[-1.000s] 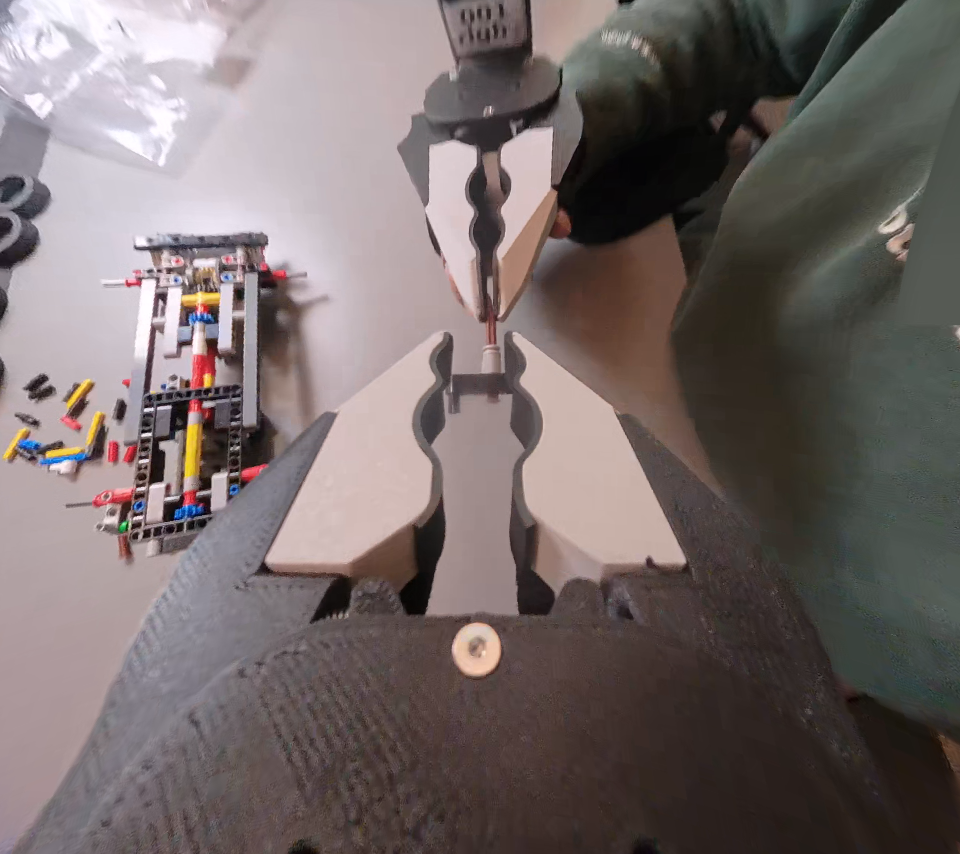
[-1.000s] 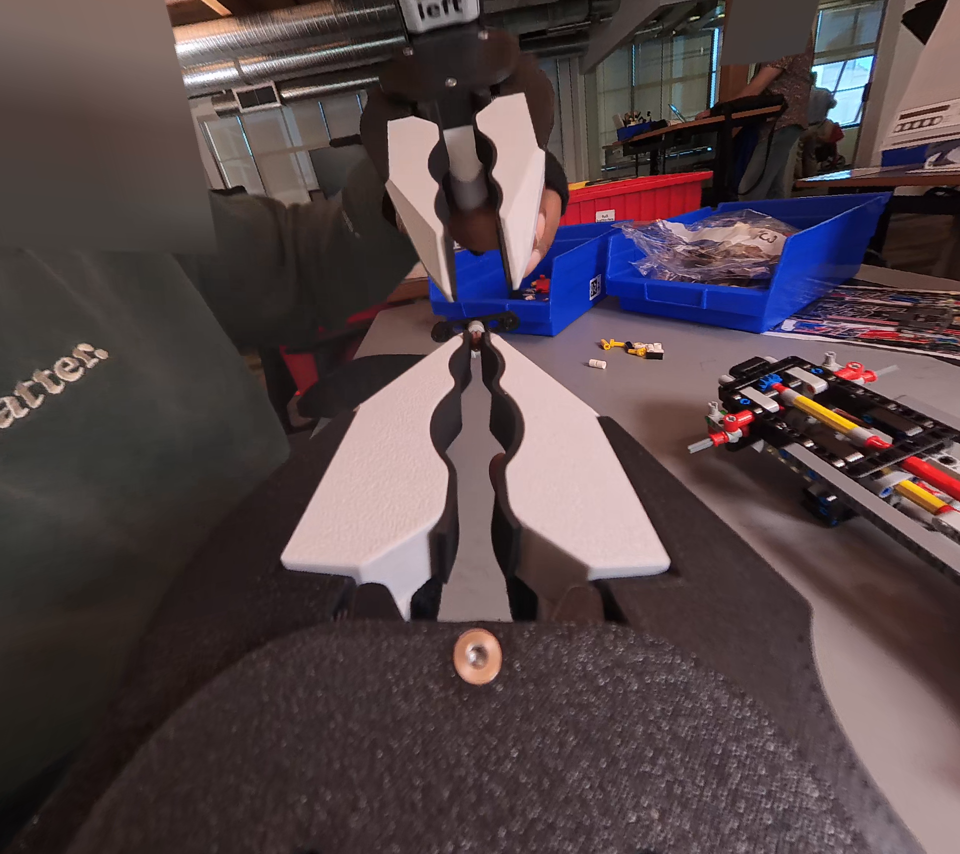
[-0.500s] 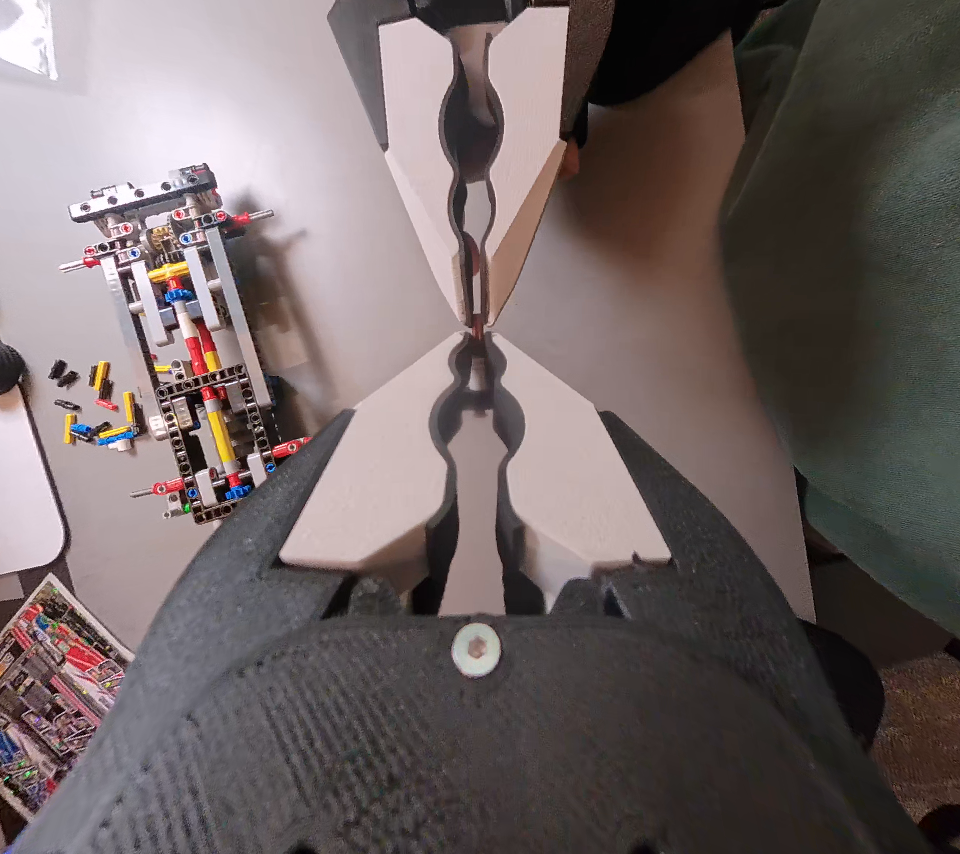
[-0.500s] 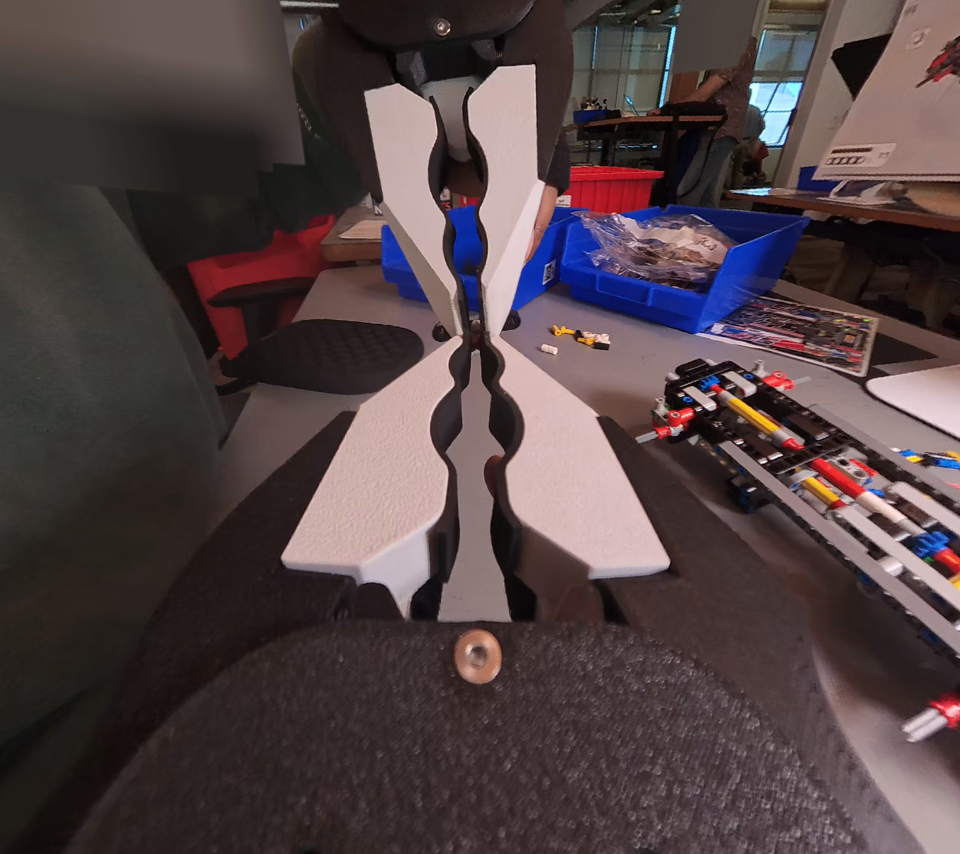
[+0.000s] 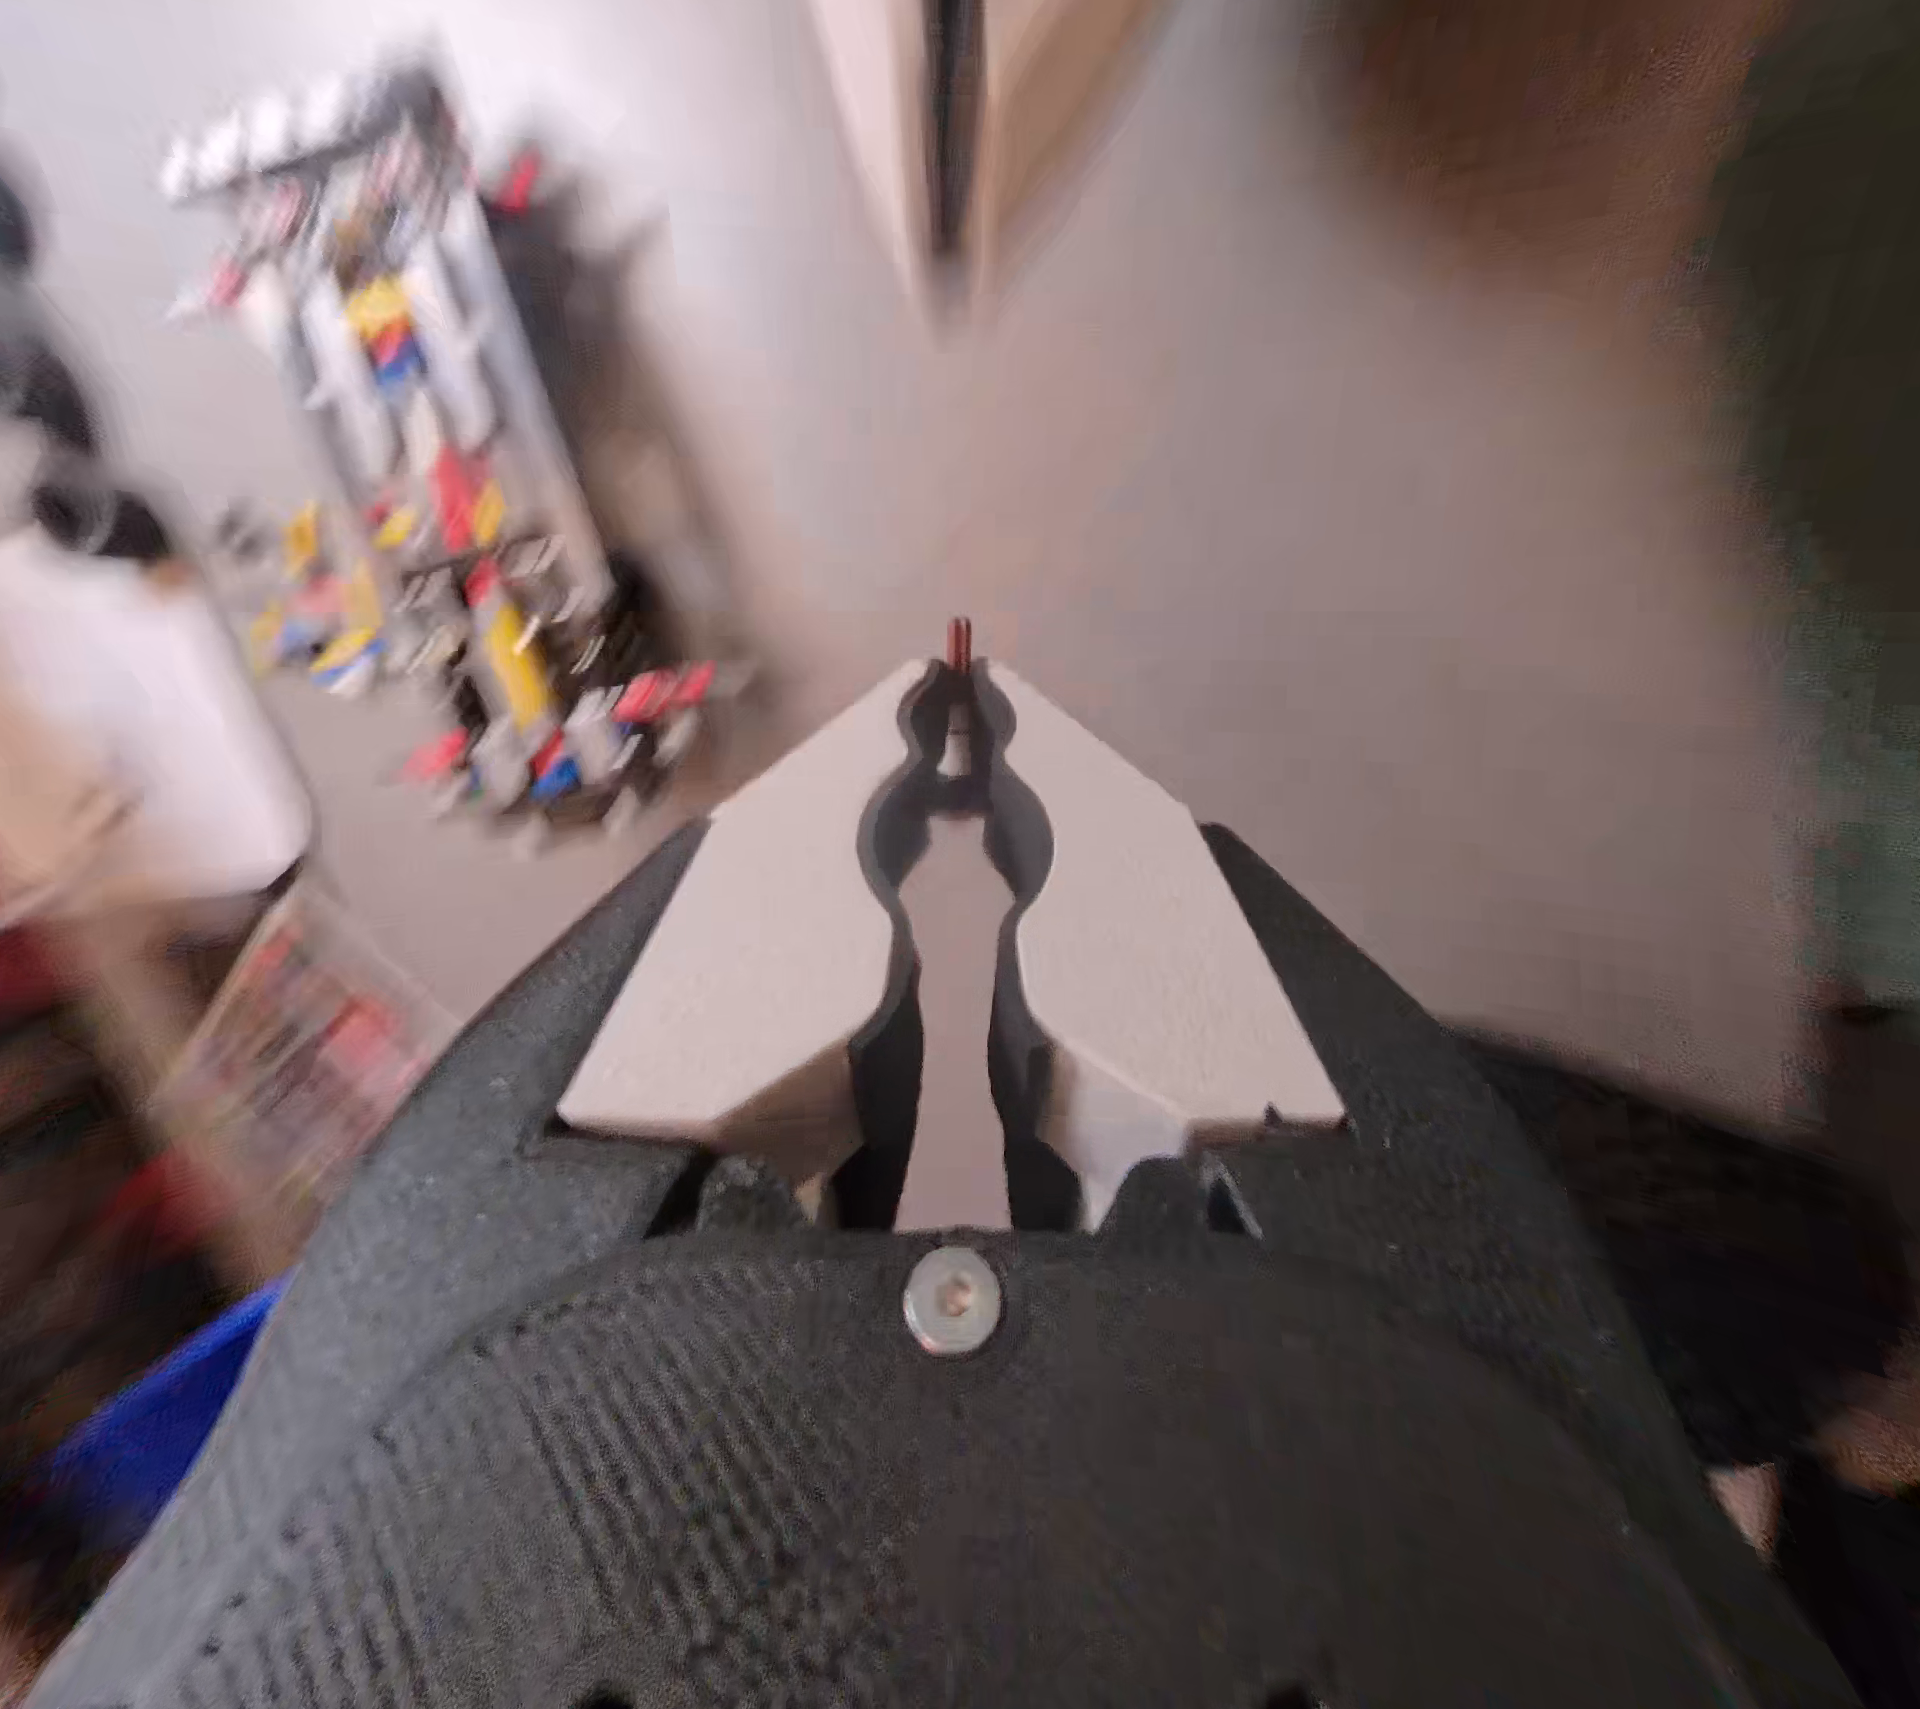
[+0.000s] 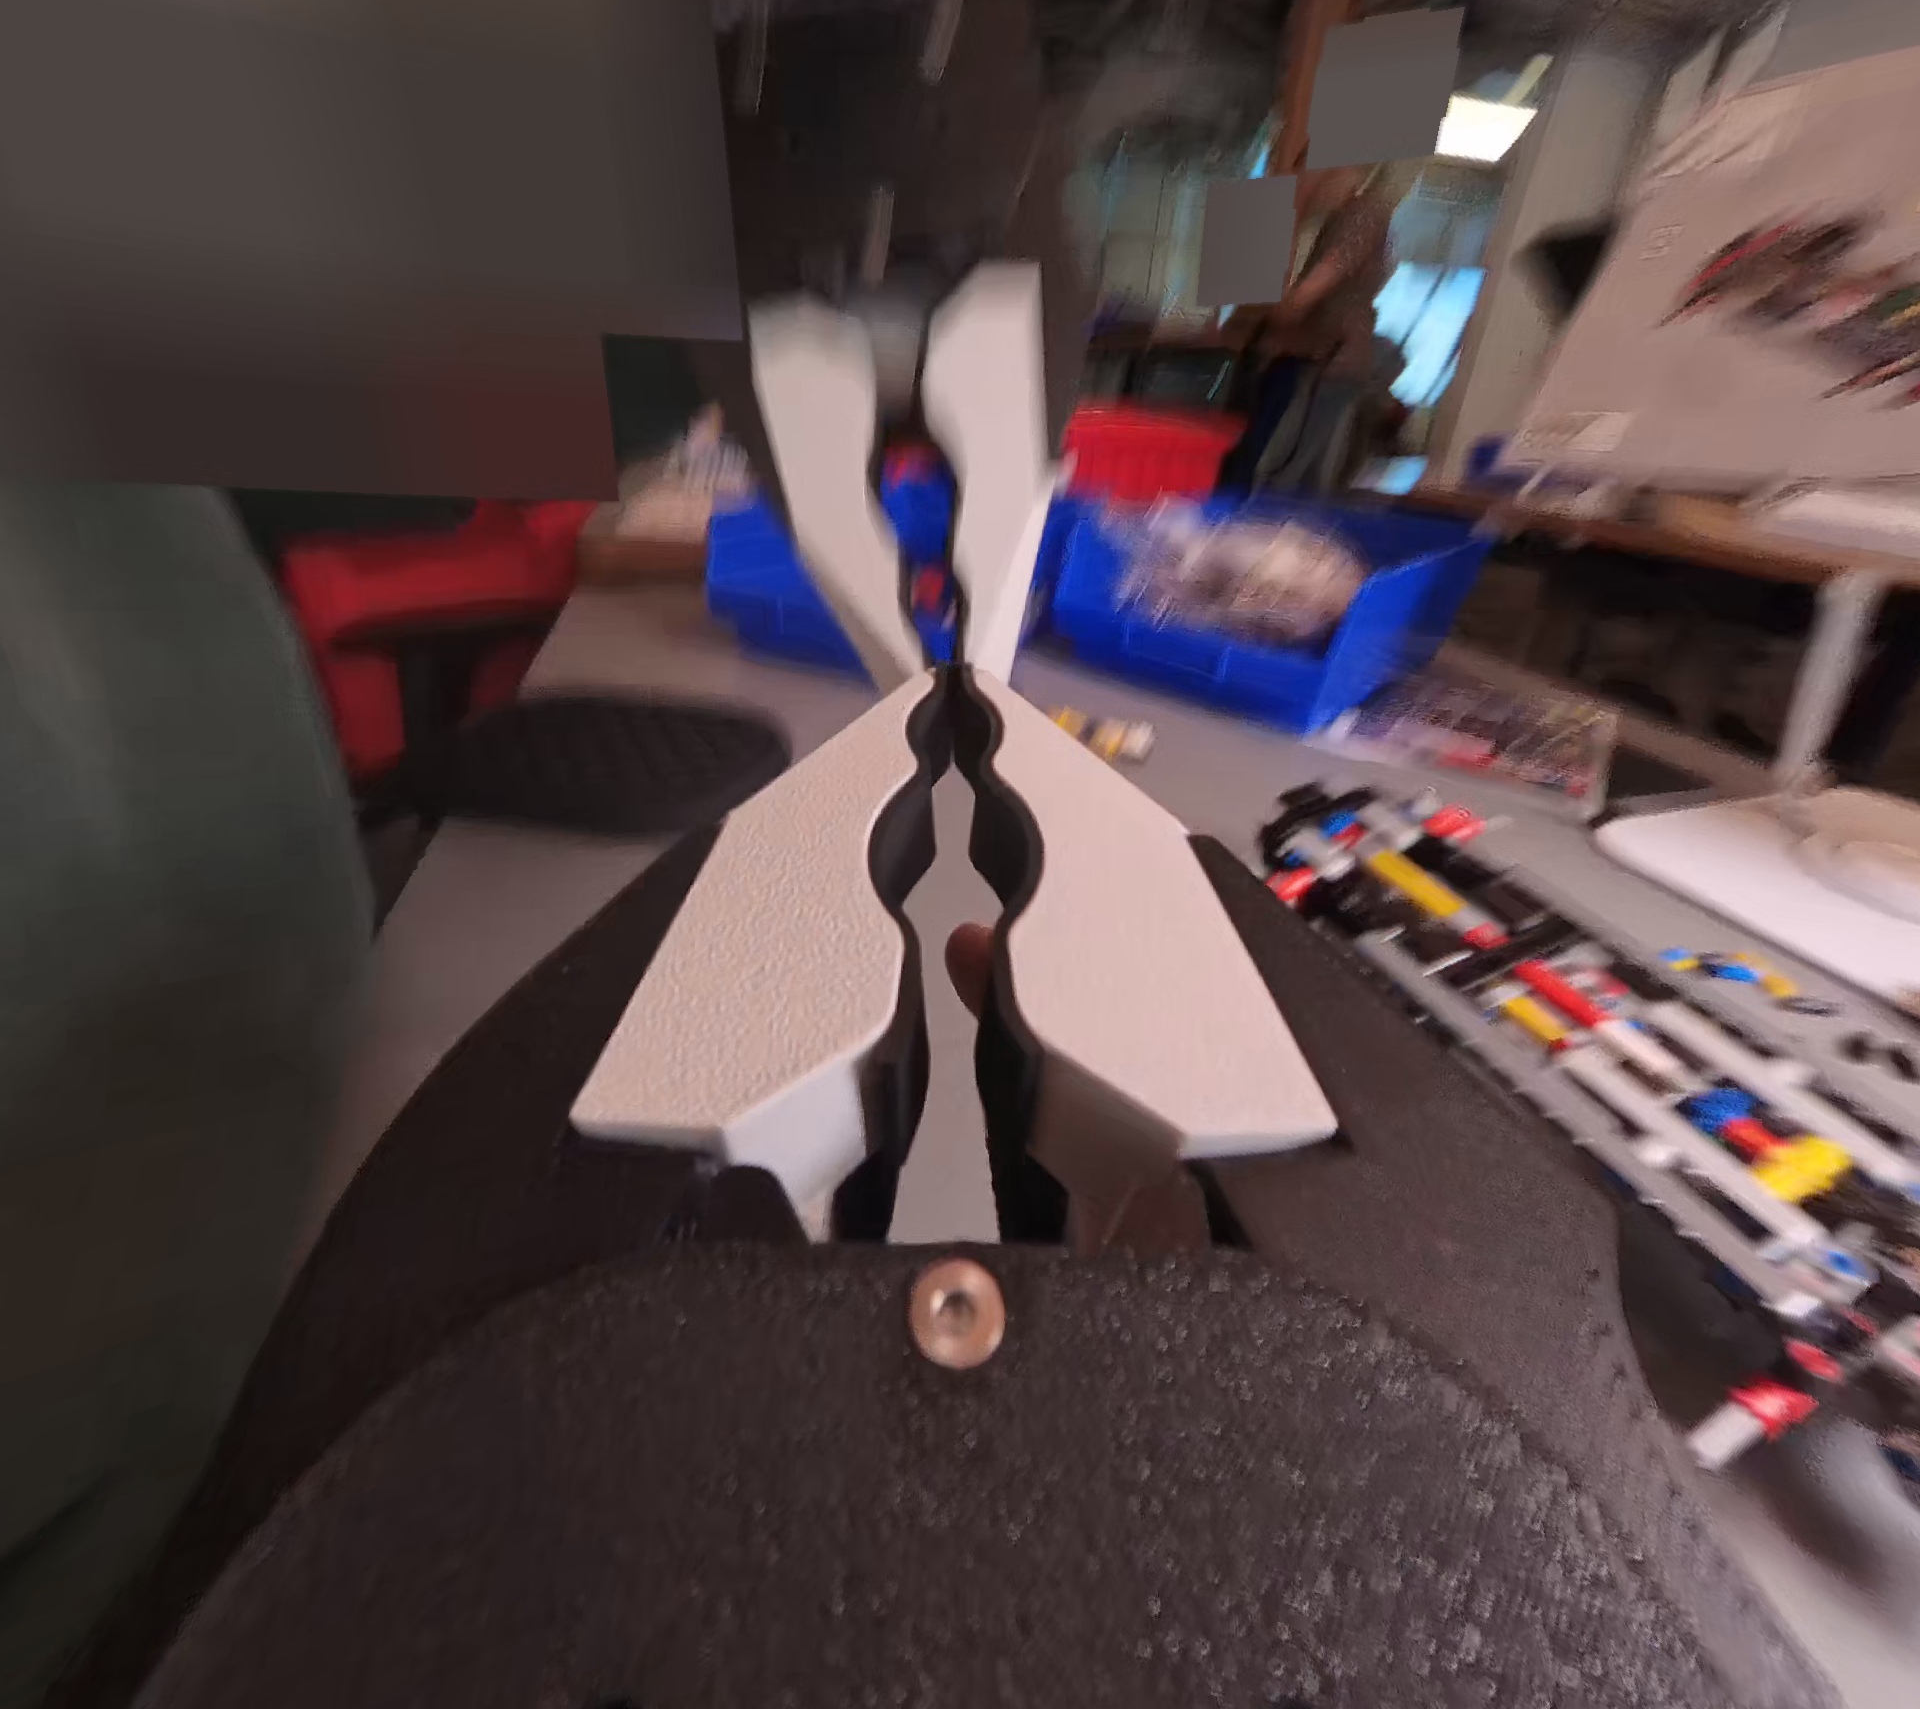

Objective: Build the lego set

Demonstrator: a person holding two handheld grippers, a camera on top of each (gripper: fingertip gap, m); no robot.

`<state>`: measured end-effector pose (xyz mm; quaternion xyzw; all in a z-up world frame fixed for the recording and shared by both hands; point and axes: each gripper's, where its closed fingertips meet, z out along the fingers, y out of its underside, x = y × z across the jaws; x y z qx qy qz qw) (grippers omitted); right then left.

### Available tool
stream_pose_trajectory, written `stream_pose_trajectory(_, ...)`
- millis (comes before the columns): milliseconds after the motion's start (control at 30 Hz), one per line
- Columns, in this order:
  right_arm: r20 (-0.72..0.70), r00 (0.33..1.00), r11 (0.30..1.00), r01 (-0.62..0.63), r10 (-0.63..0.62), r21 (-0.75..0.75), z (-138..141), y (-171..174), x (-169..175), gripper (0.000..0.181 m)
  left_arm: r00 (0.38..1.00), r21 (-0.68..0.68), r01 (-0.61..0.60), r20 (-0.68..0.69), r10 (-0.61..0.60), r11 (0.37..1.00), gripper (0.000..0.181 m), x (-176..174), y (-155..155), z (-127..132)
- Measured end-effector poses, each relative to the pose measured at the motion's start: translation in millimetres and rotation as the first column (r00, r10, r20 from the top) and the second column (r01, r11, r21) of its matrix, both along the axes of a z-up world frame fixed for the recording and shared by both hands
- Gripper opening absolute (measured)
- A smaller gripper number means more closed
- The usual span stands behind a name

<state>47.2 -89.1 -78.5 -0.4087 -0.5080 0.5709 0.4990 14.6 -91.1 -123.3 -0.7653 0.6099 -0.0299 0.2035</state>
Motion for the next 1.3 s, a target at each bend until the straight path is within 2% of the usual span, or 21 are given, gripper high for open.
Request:
stream_pose_trajectory(33,-0.046,0.998,0.997,0.043,-0.046,-0.072,15,20,13,0.000,0.989,0.027,-0.035,-0.144,0.038,0.999,0.003,-32,6,-16)
stream_pose_trajectory(67,-0.076,0.991,0.993,0.104,-0.108,-0.056,25,35,26,0.000,0.992,-0.011,-0.082,-0.095,0.081,0.997,0.002,-42,1,-27)
stream_pose_trajectory(100,-0.032,0.990,0.988,0.139,-0.137,0.067,17,32,28,0.000,0.994,-0.043,-0.102,0.020,0.103,0.994,0.002,-37,-7,-29)
stream_pose_trajectory(133,0.001,0.992,0.987,0.127,-0.128,0.102,7,21,23,0.000,0.994,-0.011,-0.092,0.053,0.092,0.996,0.003,-34,-11,-26)
stream_pose_trajectory(200,0.025,0.996,0.996,0.082,-0.083,0.032,-2,14,11,0.000,0.990,0.009,-0.100,0.105,0.098,0.995,0.002,-27,-11,-16)
stream_pose_trajectory(300,0.092,0.993,0.995,0.062,-0.069,0.072,-5,17,2,0.000,0.973,0.000,-0.100,0.208,0.097,0.995,0.002,-18,-11,-16)
stream_pose_trajectory(333,0.135,0.990,0.996,0.041,-0.051,0.078,-12,14,-1,0.000,0.963,-0.011,-0.099,0.250,0.098,0.995,0.002,-13,-12,-17)
stream_pose_trajectory(433,0.248,0.969,0.993,-0.042,0.014,0.110,-38,-5,-11,0.015,0.922,-0.036,-0.095,0.373,0.101,0.995,0.002,3,-14,-21)
stream_pose_trajectory(633,0.373,0.927,0.952,-0.149,0.040,0.267,-69,-27,-15,0.016,0.811,-0.128,-0.029,0.577,0.099,0.991,0.002,32,-22,-31)
stream_pose_trajectory(800,0.437,0.897,0.899,-0.238,0.059,0.368,-75,-30,-8,0.012,0.747,-0.176,0.025,0.657,0.099,0.984,0.002,38,-26,-36)
stream_pose_trajectory(1067,0.466,0.883,0.755,-0.344,0.058,0.558,-76,-35,-8,0.008,0.741,-0.242,0.072,0.662,0.110,0.967,0.002,37,-32,-40)
stream_pose_trajectory(1300,0.489,0.867,0.587,-0.448,0.100,0.675,-79,-51,-6,0.003,0.753,-0.388,0.177,0.645,0.129,0.905,0.002,40,-48,-42)
